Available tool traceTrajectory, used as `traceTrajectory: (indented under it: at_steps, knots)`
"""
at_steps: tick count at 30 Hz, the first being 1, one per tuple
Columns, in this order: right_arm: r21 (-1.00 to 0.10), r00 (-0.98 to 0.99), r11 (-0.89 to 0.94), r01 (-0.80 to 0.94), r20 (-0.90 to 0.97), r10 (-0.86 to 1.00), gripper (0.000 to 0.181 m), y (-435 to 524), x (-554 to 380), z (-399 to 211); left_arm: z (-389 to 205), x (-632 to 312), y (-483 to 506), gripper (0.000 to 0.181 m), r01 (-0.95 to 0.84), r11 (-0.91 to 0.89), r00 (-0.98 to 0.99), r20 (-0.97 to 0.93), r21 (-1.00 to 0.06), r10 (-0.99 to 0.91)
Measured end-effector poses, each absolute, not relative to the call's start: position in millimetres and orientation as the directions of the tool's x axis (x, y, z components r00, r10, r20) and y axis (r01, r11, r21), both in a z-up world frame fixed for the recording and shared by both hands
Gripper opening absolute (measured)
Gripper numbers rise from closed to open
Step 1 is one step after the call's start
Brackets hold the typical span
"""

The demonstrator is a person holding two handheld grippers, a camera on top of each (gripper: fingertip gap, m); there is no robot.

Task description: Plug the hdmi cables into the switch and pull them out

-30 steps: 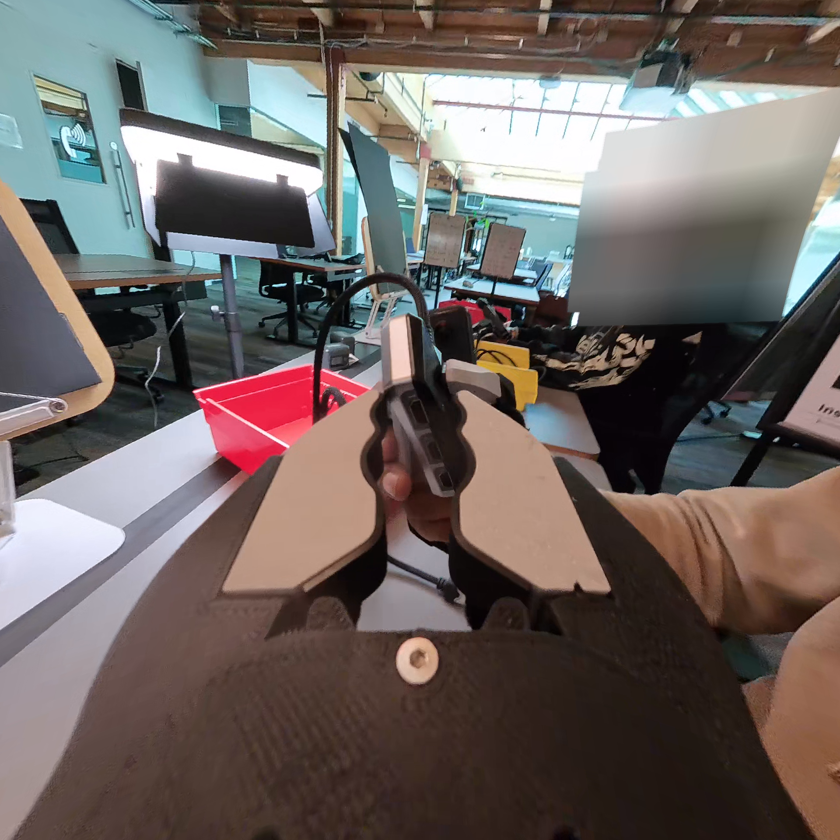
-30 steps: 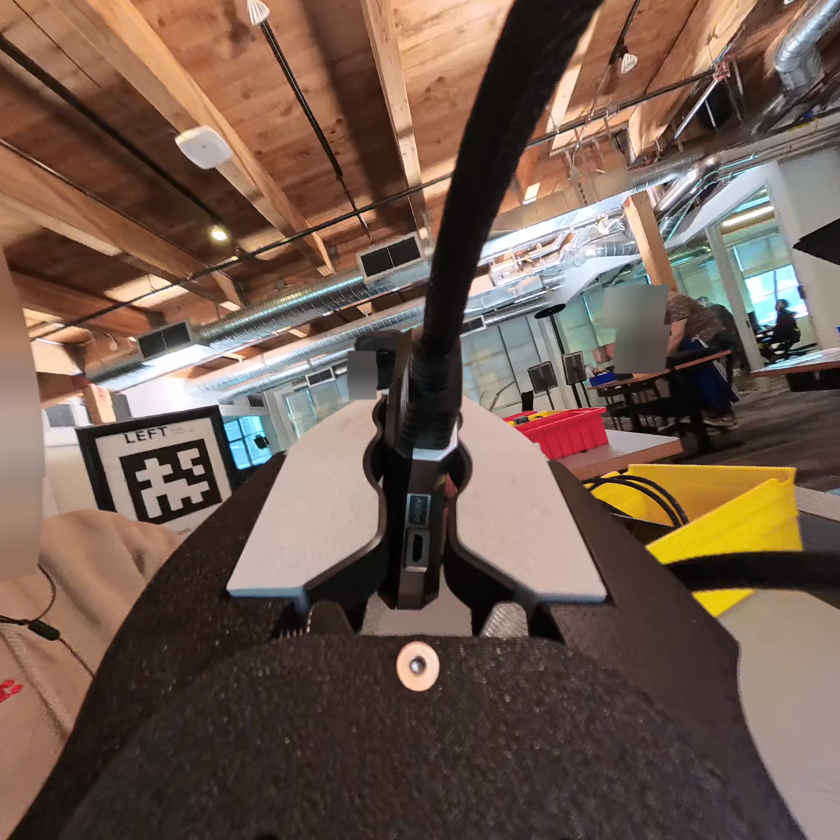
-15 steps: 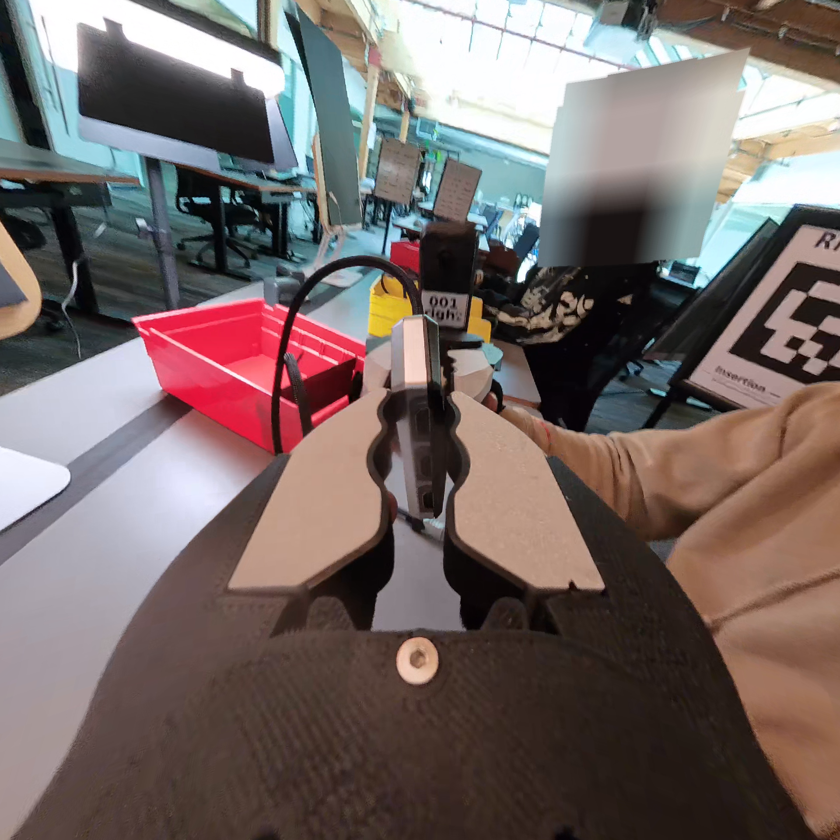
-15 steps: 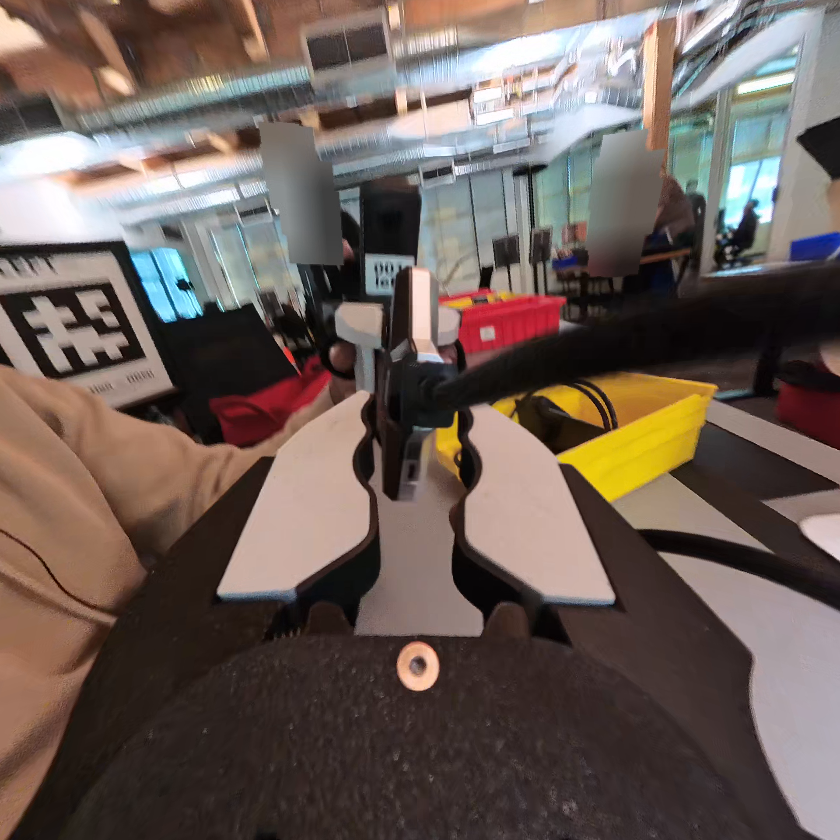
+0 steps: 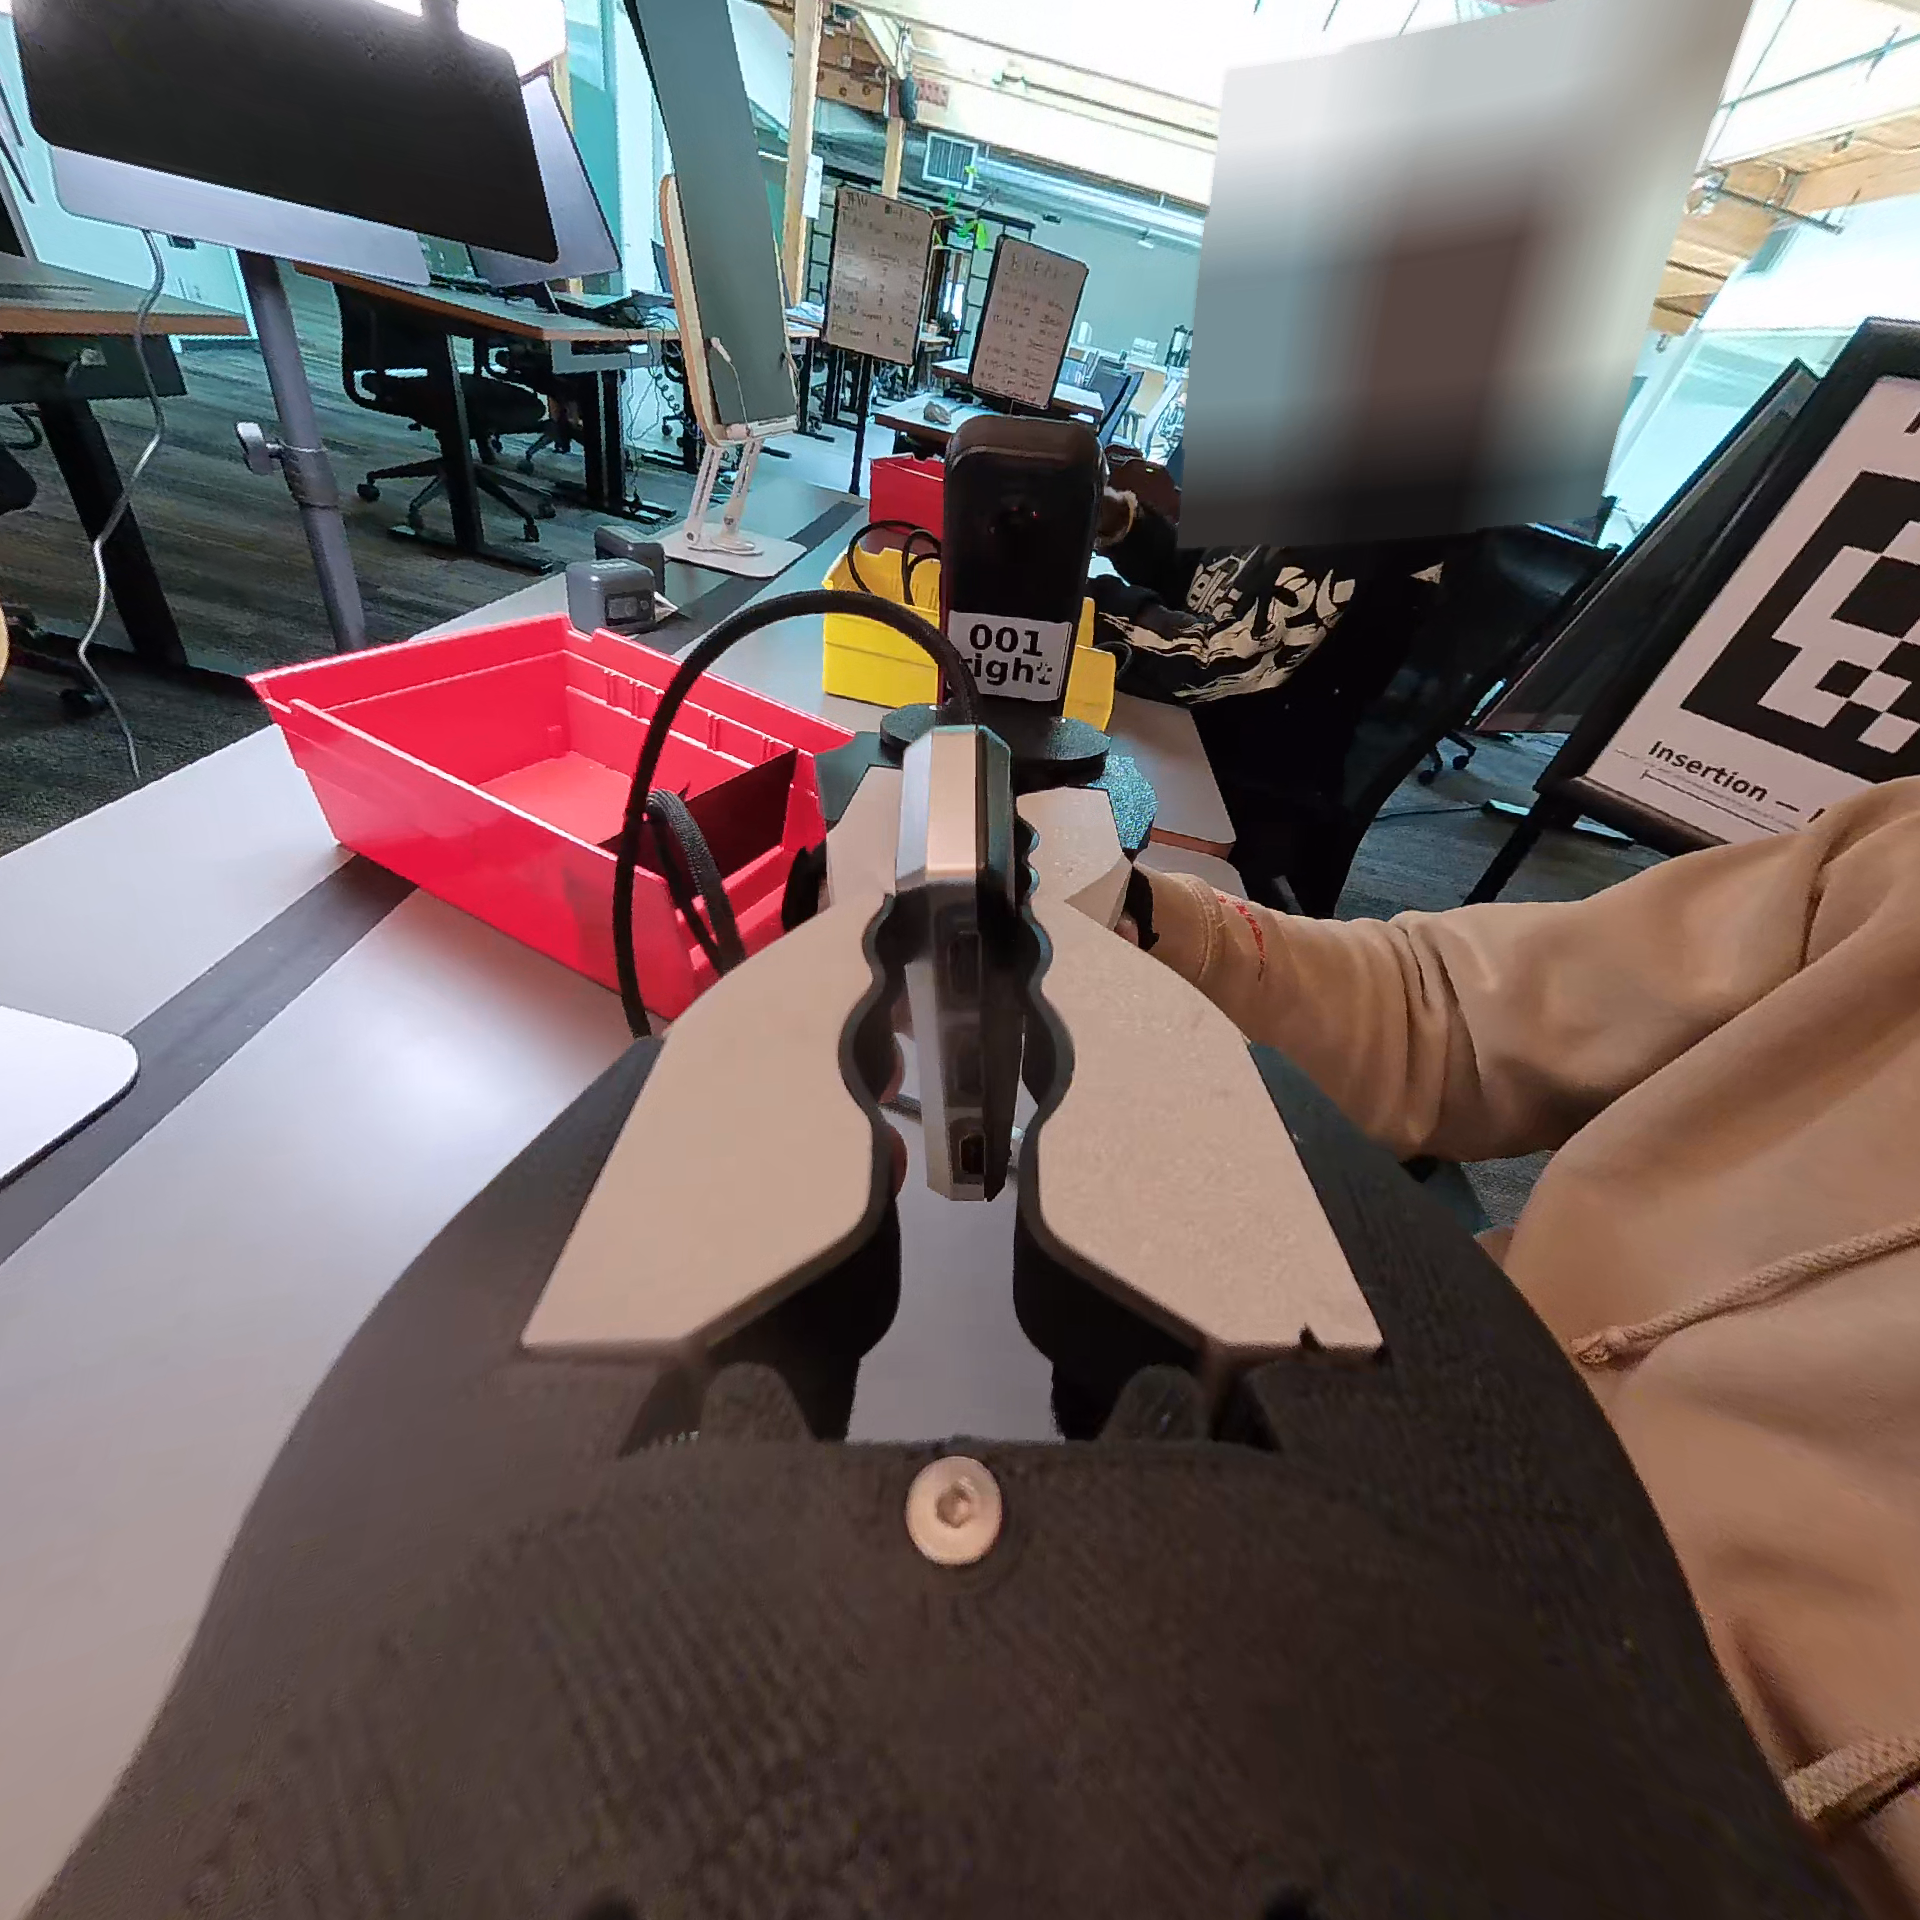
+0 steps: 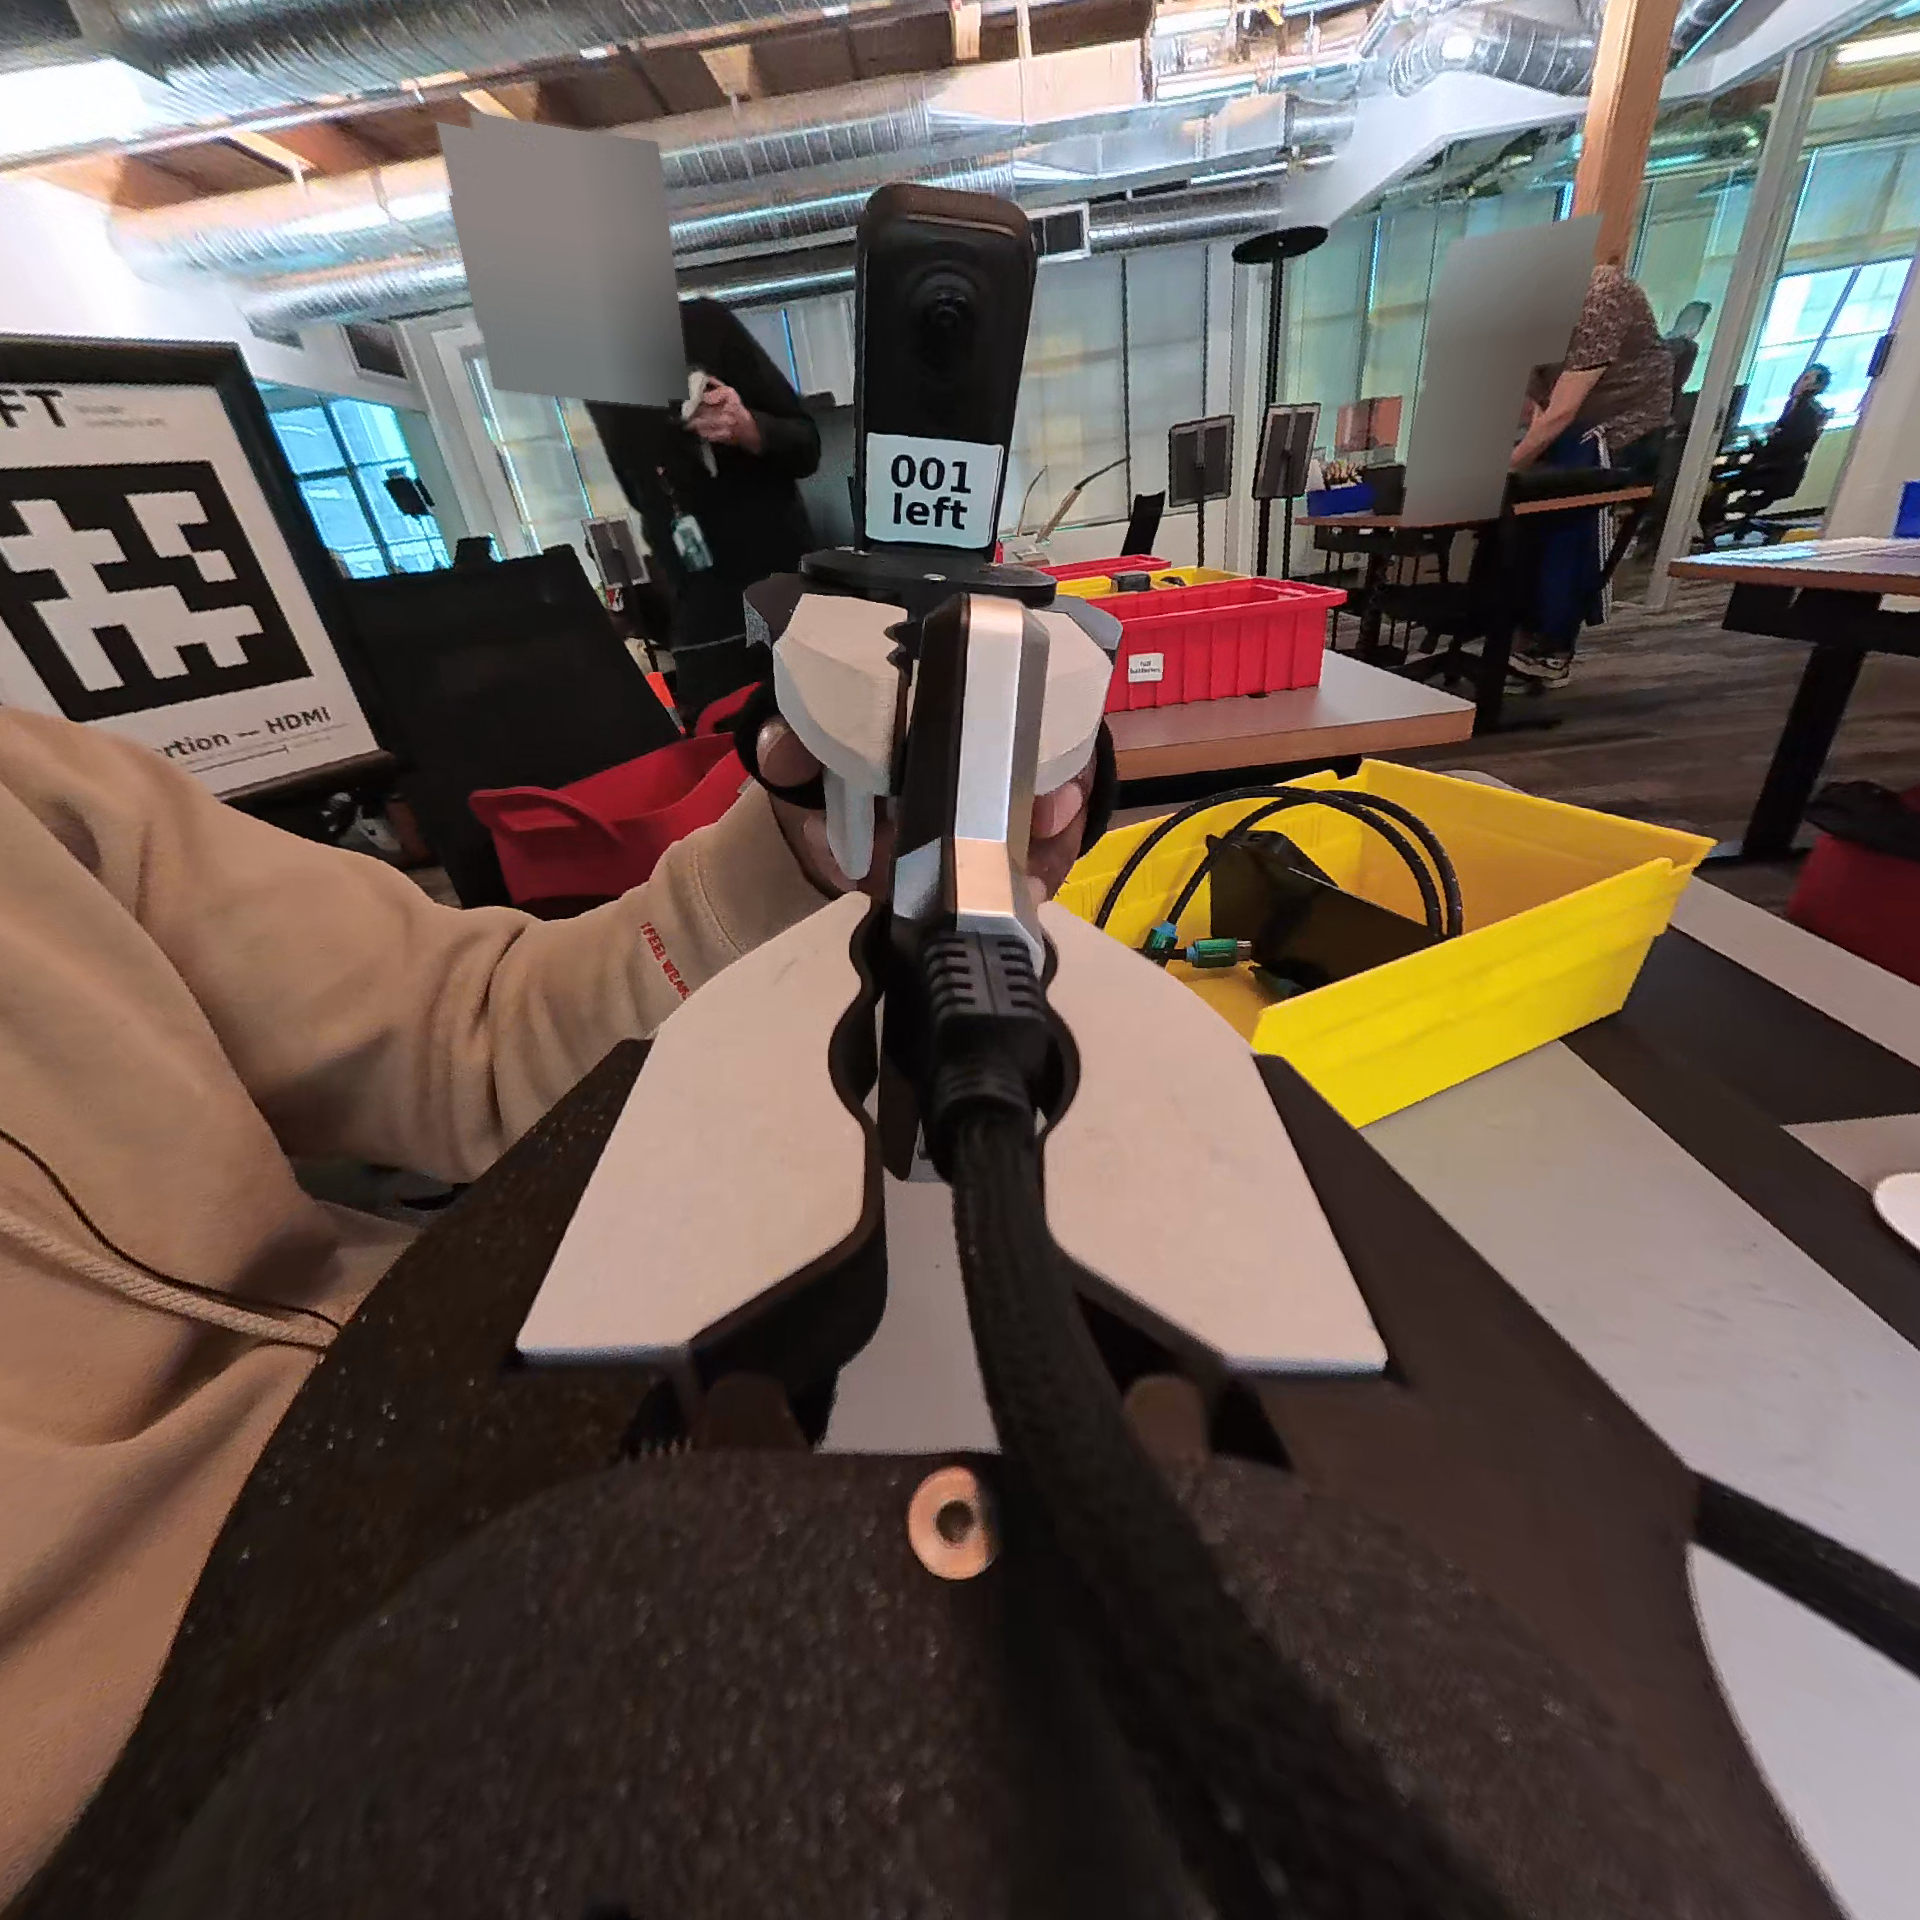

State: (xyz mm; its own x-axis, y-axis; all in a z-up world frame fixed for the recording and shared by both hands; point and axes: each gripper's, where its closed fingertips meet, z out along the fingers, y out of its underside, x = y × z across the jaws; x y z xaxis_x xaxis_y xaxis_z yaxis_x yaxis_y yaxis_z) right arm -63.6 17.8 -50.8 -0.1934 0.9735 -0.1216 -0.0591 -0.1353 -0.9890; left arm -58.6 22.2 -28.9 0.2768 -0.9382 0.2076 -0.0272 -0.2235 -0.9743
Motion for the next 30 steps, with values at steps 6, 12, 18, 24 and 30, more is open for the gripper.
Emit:
traceTrajectory:
  at_steps: [6,12,18,24,30]
  knots:
    - [-0.988,-0.171,-0.133,-0.074,-0.119,0.978,0.026,22,-61,-49,-28,-60,24,0.021,-0.015,-0.235,0.29,0.221,-0.972,-0.931]
    - [-0.98,-0.183,-0.178,-0.09,-0.16,0.97,0.025,25,-59,-50,-29,-58,28,0.021,0.0,-0.244,0.312,0.232,-0.97,-0.922]
    - [-0.928,-0.228,-0.279,-0.245,-0.225,0.947,0.022,35,-43,-26,-11,-77,40,0.033,0.056,-0.142,0.437,0.152,-0.988,-0.886]
    - [-0.929,-0.126,-0.215,-0.3,-0.185,0.975,0.023,59,-5,-9,4,-185,72,0.029,-0.035,-0.053,0.751,0.009,-0.998,-0.66]
    - [-0.93,-0.114,-0.212,-0.3,-0.186,0.976,0.023,67,3,-9,-59,-298,126,0.028,-0.403,-0.36,0.862,-0.216,-0.842,-0.459]
